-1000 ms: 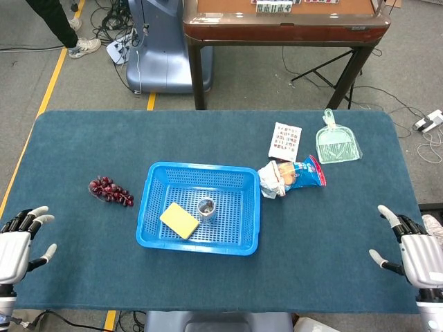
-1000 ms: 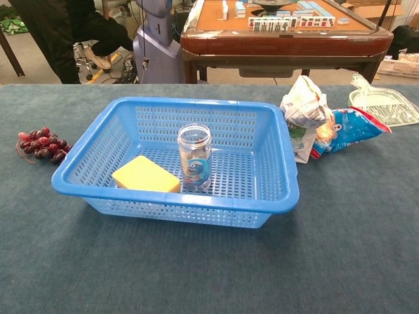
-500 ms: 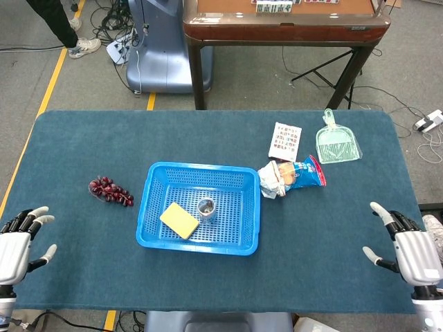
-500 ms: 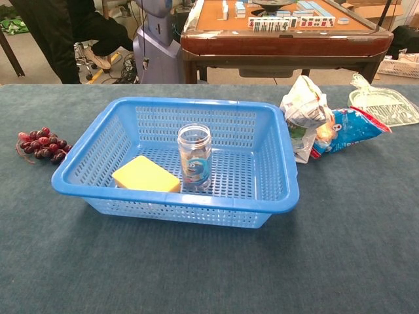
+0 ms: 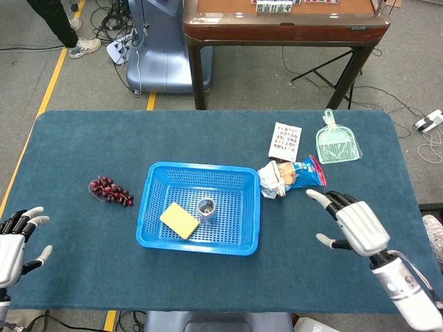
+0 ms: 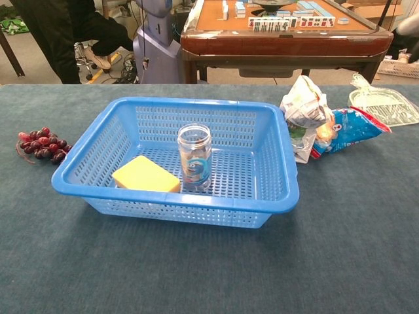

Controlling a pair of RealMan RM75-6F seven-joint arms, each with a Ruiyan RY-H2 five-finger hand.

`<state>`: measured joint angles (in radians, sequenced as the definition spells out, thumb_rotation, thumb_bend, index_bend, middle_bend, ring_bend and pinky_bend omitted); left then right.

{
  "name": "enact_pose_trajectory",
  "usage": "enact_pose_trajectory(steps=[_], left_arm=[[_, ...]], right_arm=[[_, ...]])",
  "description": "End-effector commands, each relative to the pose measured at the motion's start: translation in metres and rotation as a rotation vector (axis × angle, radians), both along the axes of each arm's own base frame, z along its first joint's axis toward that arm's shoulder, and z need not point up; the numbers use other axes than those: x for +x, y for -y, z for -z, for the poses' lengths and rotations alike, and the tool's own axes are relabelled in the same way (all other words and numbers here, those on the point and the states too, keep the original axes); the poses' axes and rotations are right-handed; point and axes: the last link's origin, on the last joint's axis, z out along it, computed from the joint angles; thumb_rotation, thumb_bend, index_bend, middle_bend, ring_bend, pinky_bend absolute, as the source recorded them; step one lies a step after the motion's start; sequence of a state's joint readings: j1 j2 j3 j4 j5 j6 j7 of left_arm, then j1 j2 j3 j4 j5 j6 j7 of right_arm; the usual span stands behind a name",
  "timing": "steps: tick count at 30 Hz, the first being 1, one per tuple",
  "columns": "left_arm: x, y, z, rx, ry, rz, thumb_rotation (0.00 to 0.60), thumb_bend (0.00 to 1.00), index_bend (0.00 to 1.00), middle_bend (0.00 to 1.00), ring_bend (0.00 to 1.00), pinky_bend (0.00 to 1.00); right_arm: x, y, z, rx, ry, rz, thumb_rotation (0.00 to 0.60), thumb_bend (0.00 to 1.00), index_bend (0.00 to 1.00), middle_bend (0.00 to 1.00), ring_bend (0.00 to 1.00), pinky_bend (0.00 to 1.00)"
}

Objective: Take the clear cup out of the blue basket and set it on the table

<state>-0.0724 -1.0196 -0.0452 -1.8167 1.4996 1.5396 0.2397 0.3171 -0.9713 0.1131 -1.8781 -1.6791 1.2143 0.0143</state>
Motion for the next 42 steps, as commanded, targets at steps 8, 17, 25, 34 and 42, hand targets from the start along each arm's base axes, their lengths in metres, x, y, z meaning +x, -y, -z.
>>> enact_pose_trajectory(steps=[8,17,25,34,42], left_arm=[[-0.001,0.004,-0.003,0.007,-0.007,-0.006,0.600,0.27,0.38,0.21,0.17,0.24],[0.000,0.004,-0.006,0.016,-0.007,-0.001,0.600,0.27,0.38,0.21,0.17,0.24],[0.000,0.007,-0.009,0.023,-0.008,-0.002,0.600,0.27,0.38,0.21,0.17,0.24],[-0.005,0.011,-0.011,0.030,-0.012,-0.023,0.600,0.27,0.38,0.21,0.17,0.24],[-0.007,0.011,-0.013,0.039,-0.011,-0.029,0.600,0.27,0.38,0.21,0.17,0.24]], right_arm=[[0.096,0.070,0.051,0.242,-0.051,-0.183,0.600,0.10,0.14,0.23,0.21,0.35],[0.143,0.104,0.113,0.354,-0.131,-0.230,0.600,0.05,0.09,0.11,0.13,0.34],[0.160,0.120,0.168,0.387,-0.200,-0.236,0.600,0.05,0.08,0.10,0.11,0.31],[0.173,0.130,0.207,0.399,-0.204,-0.213,0.600,0.10,0.08,0.13,0.12,0.31],[0.184,0.136,0.222,0.342,-0.186,-0.222,0.600,0.35,0.34,0.34,0.29,0.53]])
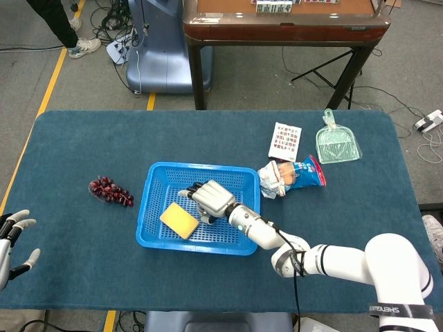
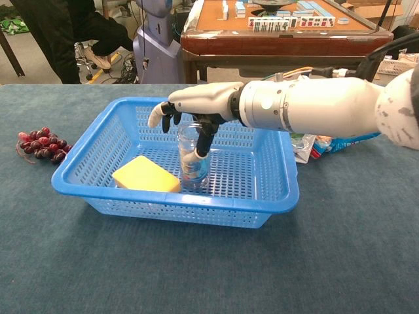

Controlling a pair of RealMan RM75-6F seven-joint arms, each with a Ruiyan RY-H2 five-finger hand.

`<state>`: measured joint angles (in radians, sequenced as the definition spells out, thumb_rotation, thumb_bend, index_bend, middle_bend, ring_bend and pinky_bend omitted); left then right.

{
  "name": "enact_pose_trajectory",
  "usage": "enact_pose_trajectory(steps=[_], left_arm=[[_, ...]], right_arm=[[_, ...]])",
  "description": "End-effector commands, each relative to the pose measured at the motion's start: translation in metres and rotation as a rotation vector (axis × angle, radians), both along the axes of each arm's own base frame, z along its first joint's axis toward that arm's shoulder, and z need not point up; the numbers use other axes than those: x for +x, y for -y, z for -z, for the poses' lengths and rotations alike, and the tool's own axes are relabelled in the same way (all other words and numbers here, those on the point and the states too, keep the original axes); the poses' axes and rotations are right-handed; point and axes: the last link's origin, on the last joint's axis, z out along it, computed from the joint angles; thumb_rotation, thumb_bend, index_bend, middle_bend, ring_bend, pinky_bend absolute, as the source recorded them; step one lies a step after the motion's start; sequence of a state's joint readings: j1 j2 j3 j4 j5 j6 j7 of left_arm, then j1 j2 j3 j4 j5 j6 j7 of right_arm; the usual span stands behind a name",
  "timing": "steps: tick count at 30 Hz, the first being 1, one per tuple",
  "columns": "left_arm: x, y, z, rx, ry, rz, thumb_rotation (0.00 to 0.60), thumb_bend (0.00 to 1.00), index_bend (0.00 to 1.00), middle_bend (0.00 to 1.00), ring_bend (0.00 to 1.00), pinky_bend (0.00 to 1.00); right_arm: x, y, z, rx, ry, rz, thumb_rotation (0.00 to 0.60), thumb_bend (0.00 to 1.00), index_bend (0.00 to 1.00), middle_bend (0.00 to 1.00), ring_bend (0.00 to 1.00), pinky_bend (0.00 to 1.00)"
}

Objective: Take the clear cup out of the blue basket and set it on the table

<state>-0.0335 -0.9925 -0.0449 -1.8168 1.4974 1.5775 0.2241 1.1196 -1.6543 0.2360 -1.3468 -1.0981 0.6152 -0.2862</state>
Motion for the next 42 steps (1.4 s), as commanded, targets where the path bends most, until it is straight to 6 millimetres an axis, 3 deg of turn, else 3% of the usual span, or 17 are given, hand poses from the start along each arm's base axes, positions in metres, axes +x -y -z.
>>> enact_pose_trajectory(steps=[1,7,12,18,27,31,35,42], left_arm=[[-0.001,0.000,-0.001,0.002,0.000,-0.001,0.600,0.27,0.38,0.21,0.17,0.24],[-0.004,0.001,-0.001,0.005,-0.002,-0.013,0.600,0.27,0.38,0.21,0.17,0.24],[-0.004,0.001,-0.001,0.003,-0.001,-0.014,0.600,0.27,0.38,0.21,0.17,0.24],[-0.006,0.000,-0.003,0.012,-0.004,-0.013,0.600,0.27,0.38,0.21,0.17,0.24],[-0.005,-0.002,-0.002,0.007,0.000,-0.004,0.600,0.27,0.38,0.21,0.17,0.24],[-0.005,-0.003,-0.002,0.010,0.003,-0.001,0.600,0.27,0.38,0.21,0.17,0.24],[-0.005,-0.003,-0.001,0.004,0.004,0.001,0.600,0.27,0.38,0.21,0.17,0.24],[-0.005,-0.005,0.001,-0.003,0.011,0.007,0.600,0.27,0.38,0.21,0.17,0.24]], right_arm=[[0.003,0.001,0.004,-0.016,0.015,0.003,0.600,0.38,0.39,0.36,0.32,0.59],[0.000,0.003,0.003,-0.019,0.020,0.022,0.600,0.47,0.54,0.43,0.40,0.75],[-0.002,0.006,-0.006,-0.034,0.035,0.033,0.600,0.49,0.59,0.45,0.43,0.77],[-0.001,0.015,-0.050,-0.090,0.131,0.053,0.600,0.49,0.60,0.45,0.43,0.78],[-0.011,0.024,-0.139,-0.210,0.326,0.093,0.600,0.49,0.60,0.45,0.43,0.78],[-0.034,0.019,-0.170,-0.244,0.346,0.126,0.600,0.49,0.60,0.45,0.43,0.78],[-0.067,0.012,-0.187,-0.276,0.302,0.163,0.600,0.49,0.60,0.45,0.43,0.78],[-0.131,-0.015,-0.191,-0.251,0.260,0.289,0.600,0.49,0.60,0.45,0.44,0.78]])
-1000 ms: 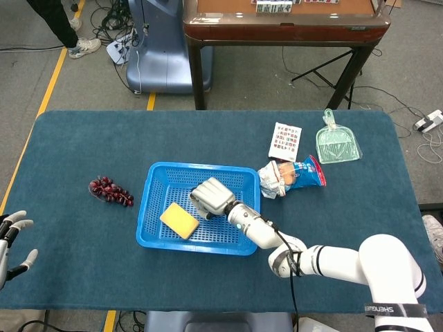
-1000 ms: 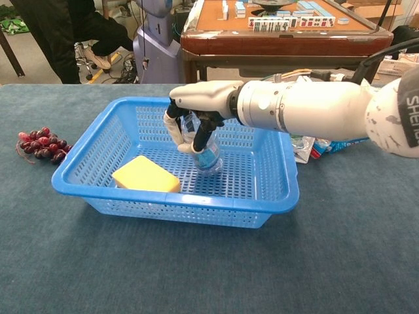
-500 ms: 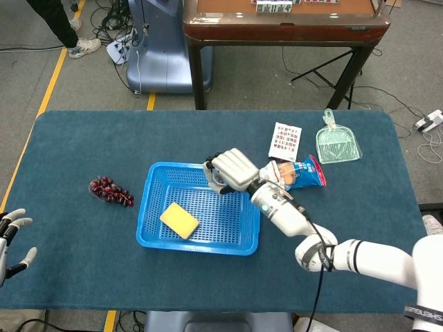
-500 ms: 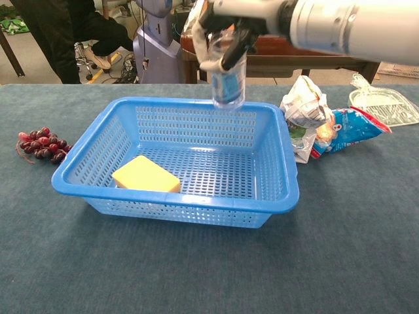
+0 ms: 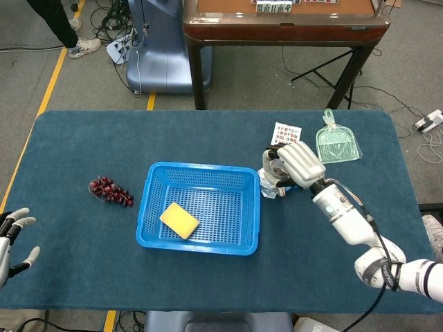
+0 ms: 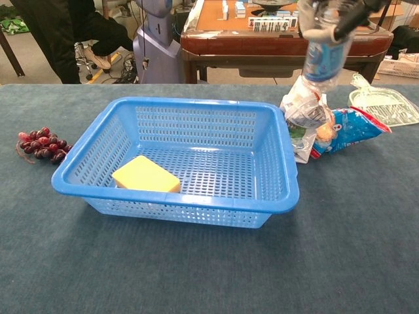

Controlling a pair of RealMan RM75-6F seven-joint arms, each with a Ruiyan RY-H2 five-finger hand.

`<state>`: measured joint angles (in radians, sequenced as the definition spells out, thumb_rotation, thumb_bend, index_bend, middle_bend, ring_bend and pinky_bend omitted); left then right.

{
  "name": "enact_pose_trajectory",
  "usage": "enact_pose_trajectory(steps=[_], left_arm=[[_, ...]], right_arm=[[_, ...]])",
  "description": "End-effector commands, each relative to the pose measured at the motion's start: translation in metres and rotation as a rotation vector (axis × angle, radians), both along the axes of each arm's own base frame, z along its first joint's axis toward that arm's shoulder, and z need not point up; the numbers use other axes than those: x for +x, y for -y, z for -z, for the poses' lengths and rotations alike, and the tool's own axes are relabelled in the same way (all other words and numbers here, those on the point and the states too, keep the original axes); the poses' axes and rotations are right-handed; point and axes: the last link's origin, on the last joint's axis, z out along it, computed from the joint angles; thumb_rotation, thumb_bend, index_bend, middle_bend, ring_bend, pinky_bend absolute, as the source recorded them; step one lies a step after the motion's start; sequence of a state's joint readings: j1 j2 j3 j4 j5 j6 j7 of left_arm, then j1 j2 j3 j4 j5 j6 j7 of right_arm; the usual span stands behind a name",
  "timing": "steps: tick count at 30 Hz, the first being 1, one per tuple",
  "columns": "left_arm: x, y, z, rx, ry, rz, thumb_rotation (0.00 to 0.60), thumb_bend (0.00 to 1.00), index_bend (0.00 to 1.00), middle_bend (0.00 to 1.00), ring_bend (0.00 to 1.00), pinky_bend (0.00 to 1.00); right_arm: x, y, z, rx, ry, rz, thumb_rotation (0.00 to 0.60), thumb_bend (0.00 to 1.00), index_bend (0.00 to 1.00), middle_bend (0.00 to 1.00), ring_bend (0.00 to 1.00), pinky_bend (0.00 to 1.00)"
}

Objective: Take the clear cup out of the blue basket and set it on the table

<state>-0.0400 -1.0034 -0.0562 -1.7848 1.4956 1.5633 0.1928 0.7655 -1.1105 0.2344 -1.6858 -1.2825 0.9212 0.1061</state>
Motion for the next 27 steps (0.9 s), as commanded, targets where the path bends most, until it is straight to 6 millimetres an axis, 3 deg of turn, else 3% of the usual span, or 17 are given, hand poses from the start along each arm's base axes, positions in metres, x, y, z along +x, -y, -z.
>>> enact_pose_trajectory(steps=[1,7,13,20,27], left_arm=[[0.000,-0.001,0.001,-0.002,0.000,0.001,0.600,0.27,0.38,0.21,0.17,0.24],[0.001,-0.003,0.002,-0.012,-0.003,0.005,0.600,0.27,0.38,0.21,0.17,0.24],[0.002,-0.004,0.005,-0.022,-0.003,0.006,0.600,0.27,0.38,0.21,0.17,0.24],[0.004,-0.005,0.007,-0.028,-0.013,0.013,0.600,0.27,0.38,0.21,0.17,0.24],[0.003,-0.004,0.008,-0.029,-0.017,0.003,0.600,0.27,0.38,0.21,0.17,0.24]], right_arm=[[-0.030,-0.018,0.000,0.027,0.002,0.052,0.600,0.49,0.60,0.45,0.44,0.78],[-0.072,-0.051,0.009,0.092,0.047,0.122,0.600,0.48,0.60,0.45,0.44,0.78],[-0.106,-0.067,0.027,0.136,0.037,0.170,0.600,0.44,0.60,0.45,0.44,0.78],[-0.133,-0.069,0.054,0.158,0.015,0.189,0.600,0.39,0.59,0.45,0.44,0.77],[-0.146,-0.063,0.070,0.155,0.010,0.197,0.600,0.22,0.46,0.39,0.38,0.61]])
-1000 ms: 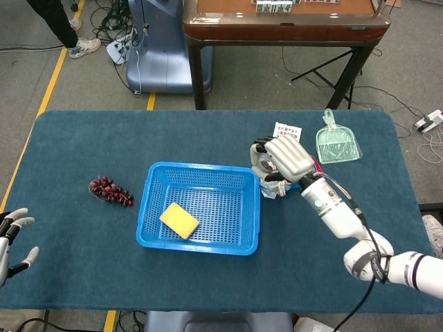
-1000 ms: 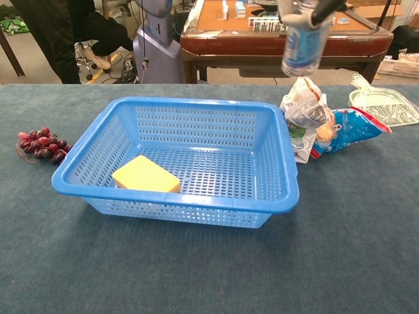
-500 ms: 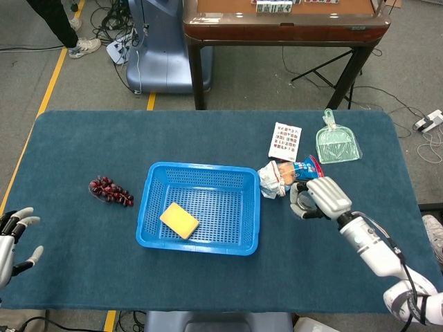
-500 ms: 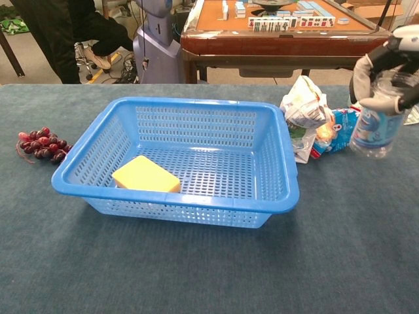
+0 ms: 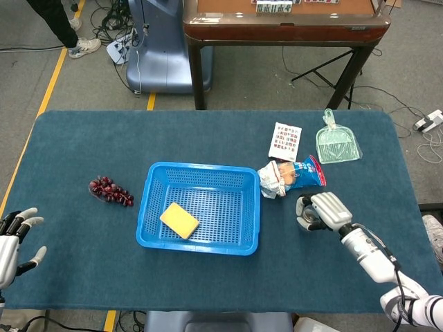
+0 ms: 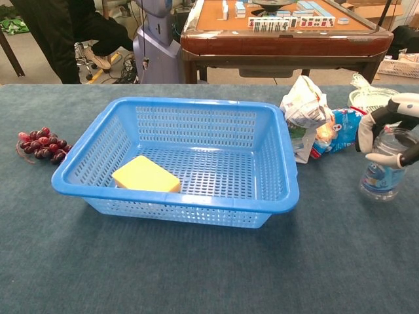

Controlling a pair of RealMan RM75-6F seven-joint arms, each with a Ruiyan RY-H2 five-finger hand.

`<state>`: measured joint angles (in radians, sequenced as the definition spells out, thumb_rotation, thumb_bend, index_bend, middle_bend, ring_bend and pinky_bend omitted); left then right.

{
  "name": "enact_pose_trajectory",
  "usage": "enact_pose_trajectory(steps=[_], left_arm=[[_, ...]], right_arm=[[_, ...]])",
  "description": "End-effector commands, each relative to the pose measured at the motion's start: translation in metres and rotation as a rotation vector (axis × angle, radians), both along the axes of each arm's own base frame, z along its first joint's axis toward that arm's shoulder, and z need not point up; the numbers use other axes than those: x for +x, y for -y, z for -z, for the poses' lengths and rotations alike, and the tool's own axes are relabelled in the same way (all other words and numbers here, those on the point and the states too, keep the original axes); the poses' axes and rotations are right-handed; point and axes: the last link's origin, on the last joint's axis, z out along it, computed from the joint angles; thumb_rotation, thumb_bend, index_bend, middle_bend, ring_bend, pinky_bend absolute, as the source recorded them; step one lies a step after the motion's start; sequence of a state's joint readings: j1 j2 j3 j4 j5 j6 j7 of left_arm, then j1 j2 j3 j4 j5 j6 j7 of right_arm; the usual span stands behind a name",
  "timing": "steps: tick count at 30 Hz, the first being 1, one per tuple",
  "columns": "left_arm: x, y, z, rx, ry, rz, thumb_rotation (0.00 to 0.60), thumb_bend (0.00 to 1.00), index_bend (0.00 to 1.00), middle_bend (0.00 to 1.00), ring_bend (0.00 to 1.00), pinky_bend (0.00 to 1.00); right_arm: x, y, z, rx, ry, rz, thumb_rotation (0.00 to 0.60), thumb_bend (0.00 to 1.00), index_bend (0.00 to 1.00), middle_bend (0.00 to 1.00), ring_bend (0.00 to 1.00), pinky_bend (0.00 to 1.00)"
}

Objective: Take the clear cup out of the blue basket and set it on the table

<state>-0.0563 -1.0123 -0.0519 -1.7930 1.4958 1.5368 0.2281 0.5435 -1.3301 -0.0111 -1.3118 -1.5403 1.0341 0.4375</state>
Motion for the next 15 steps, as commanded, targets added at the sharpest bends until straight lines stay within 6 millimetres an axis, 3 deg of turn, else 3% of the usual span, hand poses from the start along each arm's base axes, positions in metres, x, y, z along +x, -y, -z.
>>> enact_pose_trajectory(steps=[1,4,7,15], left_arm=[[0.000,0.001,0.000,0.001,0.000,0.000,0.600,0.27,0.38,0.21,0.17,0.24],[0.000,0.001,0.000,0.003,0.000,-0.001,0.600,0.27,0.38,0.21,0.17,0.24],[0.001,0.001,-0.001,0.003,-0.003,0.001,0.600,0.27,0.38,0.21,0.17,0.24],[0.002,0.000,-0.003,0.008,-0.005,0.006,0.600,0.27,0.38,0.21,0.17,0.24]], right_arm=[[-0.005,0.000,0.008,0.012,0.008,0.012,0.600,0.17,0.42,0.37,0.36,0.58],[-0.007,-0.001,0.009,0.027,0.024,0.033,0.600,0.05,0.26,0.27,0.26,0.47],[-0.007,-0.001,0.003,0.012,0.035,0.034,0.600,0.01,0.17,0.21,0.21,0.39],[-0.008,-0.010,-0.046,-0.111,0.038,0.004,0.600,0.02,0.15,0.19,0.19,0.37]])
